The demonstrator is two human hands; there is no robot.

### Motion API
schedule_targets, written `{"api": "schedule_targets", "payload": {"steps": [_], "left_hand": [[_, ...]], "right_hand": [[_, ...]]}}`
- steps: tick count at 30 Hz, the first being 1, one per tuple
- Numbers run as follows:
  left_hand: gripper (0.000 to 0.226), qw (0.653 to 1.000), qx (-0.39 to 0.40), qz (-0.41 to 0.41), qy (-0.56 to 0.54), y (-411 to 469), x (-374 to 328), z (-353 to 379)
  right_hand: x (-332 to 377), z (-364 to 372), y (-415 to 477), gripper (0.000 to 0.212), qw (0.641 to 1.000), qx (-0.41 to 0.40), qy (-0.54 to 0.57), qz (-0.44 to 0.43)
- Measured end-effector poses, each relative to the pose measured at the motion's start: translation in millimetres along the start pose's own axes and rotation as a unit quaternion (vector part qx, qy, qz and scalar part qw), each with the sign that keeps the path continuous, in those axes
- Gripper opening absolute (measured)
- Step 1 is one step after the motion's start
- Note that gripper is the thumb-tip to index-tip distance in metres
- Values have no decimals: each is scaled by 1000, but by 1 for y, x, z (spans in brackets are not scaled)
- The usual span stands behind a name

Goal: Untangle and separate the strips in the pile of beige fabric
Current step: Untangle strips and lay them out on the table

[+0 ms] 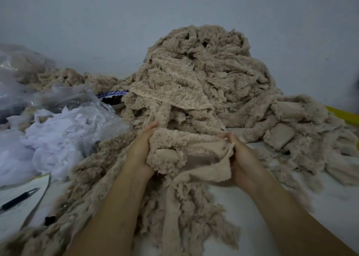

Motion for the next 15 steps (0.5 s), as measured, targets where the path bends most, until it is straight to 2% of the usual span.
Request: {"api": "schedule_targets", "payload": {"steps": [3, 5, 7, 8, 9, 11, 12, 13, 14, 15], "left_hand": [[27, 986, 126, -80, -76, -5, 2, 8], [22, 975, 180, -74, -111, -6, 0, 10], [28, 970, 209, -64, -105, -5, 1, 9], [33, 969, 216, -70, -95, -4, 3, 8], [35, 968, 225, -79, -84, -4, 6, 8], [31, 968, 232, -85, -43, -4, 13, 9], [28, 972, 221, -79, -10, -3, 15, 8], [25, 977, 200, -65, 37, -1, 17, 8], [20, 979, 165, -34, 113, 1, 18, 5], [17, 966, 123, 13, 229, 3, 18, 2]], "right_hand": [[0, 1, -2, 33, 997, 23, -74, -19], [-1, 0, -6, 30, 969, -17, -244, -44], [3, -1, -8, 30, 885, -102, -446, -93], [6, 0, -9, 28, 840, -135, -510, -128], [10, 3, -12, 30, 804, -162, -549, -161], [14, 12, -20, 51, 738, -193, -596, -252], [15, 19, -24, 55, 719, -178, -603, -297], [13, 26, -28, 50, 715, -139, -597, -336], [8, 33, -30, 39, 721, -83, -587, -359], [1, 37, -30, 29, 727, -25, -593, -345]]}}
Point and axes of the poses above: each hand's wrist, its own y-axis towards the middle knuckle, its own z-axis out of the palm, x = y × z, the point moved 3 cm from there along y, towards the middle knuckle, and after that the axes turned 5 degrees about -y, right-handed, at the moved point
